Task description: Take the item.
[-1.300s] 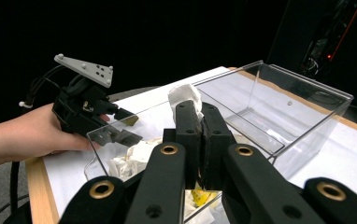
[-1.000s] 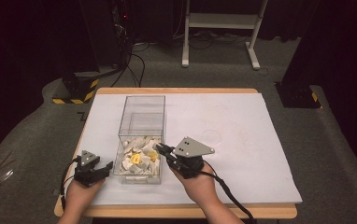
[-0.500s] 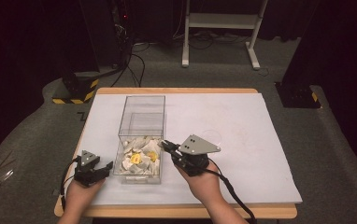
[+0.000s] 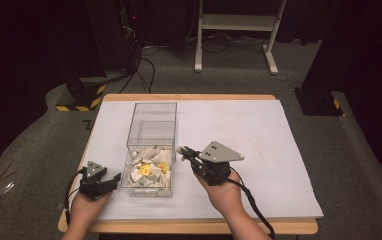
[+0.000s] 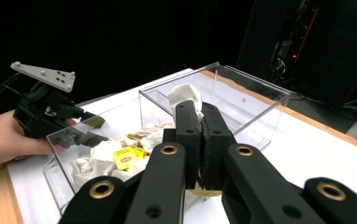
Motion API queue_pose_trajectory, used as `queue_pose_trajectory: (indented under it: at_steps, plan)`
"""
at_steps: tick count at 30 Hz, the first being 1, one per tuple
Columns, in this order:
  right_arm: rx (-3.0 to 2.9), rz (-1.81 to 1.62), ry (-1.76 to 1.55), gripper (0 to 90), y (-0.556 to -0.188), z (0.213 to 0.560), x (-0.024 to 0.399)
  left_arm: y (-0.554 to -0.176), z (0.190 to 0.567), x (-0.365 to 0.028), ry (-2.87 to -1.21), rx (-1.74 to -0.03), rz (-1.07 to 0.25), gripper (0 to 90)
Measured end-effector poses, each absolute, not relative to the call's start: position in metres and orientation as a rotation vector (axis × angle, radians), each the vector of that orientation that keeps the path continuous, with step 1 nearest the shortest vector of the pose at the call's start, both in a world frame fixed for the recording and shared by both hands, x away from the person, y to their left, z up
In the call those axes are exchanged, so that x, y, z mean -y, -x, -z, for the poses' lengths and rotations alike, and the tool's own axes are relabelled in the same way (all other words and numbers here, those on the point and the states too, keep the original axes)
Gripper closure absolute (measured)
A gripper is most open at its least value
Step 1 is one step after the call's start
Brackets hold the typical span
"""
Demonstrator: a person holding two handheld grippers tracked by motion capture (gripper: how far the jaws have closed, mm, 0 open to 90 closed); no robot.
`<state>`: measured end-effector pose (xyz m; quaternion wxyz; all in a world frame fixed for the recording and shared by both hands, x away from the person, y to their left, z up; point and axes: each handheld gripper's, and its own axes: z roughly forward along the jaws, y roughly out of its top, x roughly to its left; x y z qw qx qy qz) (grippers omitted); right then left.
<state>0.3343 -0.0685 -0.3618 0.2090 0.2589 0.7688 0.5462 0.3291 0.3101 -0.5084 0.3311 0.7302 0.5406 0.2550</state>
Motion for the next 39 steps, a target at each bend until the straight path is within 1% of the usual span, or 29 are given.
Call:
queue_pose_trajectory:
  at_steps: [20,39]
  plan:
    - [-2.098,-1.472,-0.8,88.5,-0.343,0.372,0.092,-0.329,0.508,-0.31,-1.909,-1.413,-0.667,38.5]
    - [-2.034,-1.419,-0.899,88.5,-0.358,0.374,0.126,-0.329,0.508,-0.31,-1.909,-1.413,-0.667,38.6]
